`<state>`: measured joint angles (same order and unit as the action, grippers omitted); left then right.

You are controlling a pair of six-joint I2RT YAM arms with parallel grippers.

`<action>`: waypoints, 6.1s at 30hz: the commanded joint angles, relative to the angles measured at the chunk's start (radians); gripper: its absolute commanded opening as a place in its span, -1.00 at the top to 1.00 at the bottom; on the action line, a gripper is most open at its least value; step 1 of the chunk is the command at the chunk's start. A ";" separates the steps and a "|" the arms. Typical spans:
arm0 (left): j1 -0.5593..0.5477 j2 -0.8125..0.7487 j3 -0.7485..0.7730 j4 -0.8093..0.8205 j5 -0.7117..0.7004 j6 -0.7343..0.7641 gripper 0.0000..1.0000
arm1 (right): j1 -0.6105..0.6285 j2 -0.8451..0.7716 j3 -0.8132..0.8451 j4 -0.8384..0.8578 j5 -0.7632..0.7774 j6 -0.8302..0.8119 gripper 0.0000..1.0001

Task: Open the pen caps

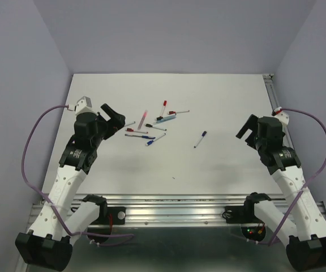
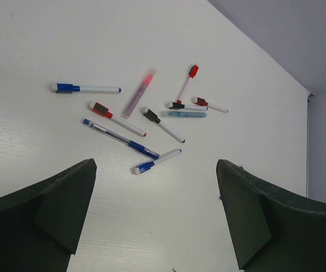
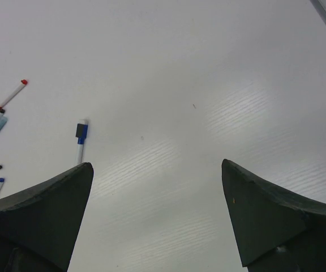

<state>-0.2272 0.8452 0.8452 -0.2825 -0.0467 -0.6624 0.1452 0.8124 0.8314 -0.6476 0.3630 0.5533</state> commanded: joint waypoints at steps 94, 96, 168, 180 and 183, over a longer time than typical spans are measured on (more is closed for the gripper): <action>-0.695 0.405 -0.130 0.767 0.430 -0.008 -0.57 | 0.415 0.159 -0.373 1.083 -0.668 0.436 0.99; -0.695 0.397 -0.132 0.767 0.406 -0.008 -0.53 | 0.419 0.162 -0.357 1.069 -0.688 0.438 0.99; -0.823 0.270 -0.206 0.034 -0.205 -0.271 0.99 | 0.358 0.384 -0.078 0.330 -0.148 0.189 0.82; -0.673 0.489 -0.189 0.029 -0.191 -0.177 0.89 | 0.356 0.401 -0.238 0.260 -0.147 0.212 0.70; -0.652 0.523 -0.190 0.031 -0.193 -0.172 0.89 | 0.363 0.445 -0.230 0.227 -0.115 0.232 0.66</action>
<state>-0.9035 1.3445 0.6304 -0.2306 -0.2016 -0.8608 0.4988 1.2133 0.6048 -0.3786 0.2050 0.7605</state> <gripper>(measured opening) 0.179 0.223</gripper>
